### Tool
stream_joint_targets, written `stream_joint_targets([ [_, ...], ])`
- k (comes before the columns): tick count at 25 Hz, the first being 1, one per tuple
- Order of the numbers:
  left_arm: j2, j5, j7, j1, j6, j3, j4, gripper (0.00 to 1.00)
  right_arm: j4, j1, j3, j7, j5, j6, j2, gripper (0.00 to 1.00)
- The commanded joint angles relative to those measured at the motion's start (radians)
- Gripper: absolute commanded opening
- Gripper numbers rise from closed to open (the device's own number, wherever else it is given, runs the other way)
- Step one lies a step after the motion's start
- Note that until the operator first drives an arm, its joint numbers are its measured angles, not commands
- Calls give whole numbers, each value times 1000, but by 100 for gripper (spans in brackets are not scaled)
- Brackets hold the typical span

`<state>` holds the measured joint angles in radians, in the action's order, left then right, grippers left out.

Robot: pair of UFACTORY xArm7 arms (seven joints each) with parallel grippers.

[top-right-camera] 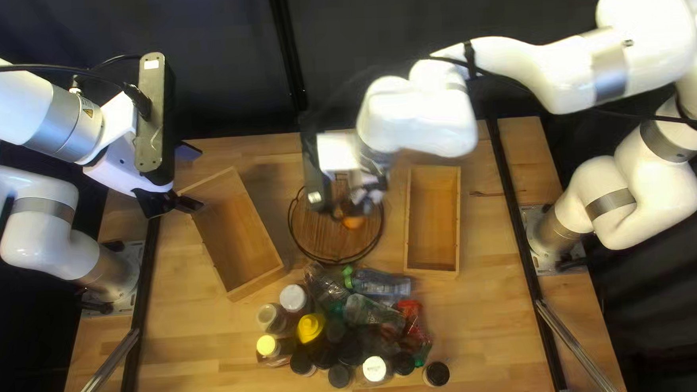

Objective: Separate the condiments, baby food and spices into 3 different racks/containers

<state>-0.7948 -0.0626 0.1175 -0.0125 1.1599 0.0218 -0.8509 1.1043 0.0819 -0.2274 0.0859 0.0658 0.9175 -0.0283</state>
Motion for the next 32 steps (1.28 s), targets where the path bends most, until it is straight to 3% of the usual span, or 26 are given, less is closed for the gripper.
stream_joint_targets([
  [1, 0, 0, 0, 0, 0, 0, 0, 100, 25, -23, -21, 6, -29, -37, 69, 1],
  [11, 0, 0, 0, 0, 0, 0, 0, 100, 40, -52, -31, 21, -103, -101, 177, 1],
  [18, 0, 0, 0, 0, 0, 0, 0, 100, 45, -69, -30, 49, -151, -111, 202, 12],
  [21, 0, 0, 0, 0, 0, 0, 0, 100, 44, -70, -29, 54, -158, -112, 203, 57],
  [23, 0, 0, 0, 0, 0, 0, 0, 100, 45, -66, -27, 50, -157, -109, 201, 77],
  [28, 0, 0, 0, 0, 0, 0, 0, 100, 34, -55, -24, 33, -137, -92, 174, 100],
  [32, 0, 0, 0, 0, 0, 0, 0, 100, 54, -14, 5, -47, -74, 1, 100, 100],
])
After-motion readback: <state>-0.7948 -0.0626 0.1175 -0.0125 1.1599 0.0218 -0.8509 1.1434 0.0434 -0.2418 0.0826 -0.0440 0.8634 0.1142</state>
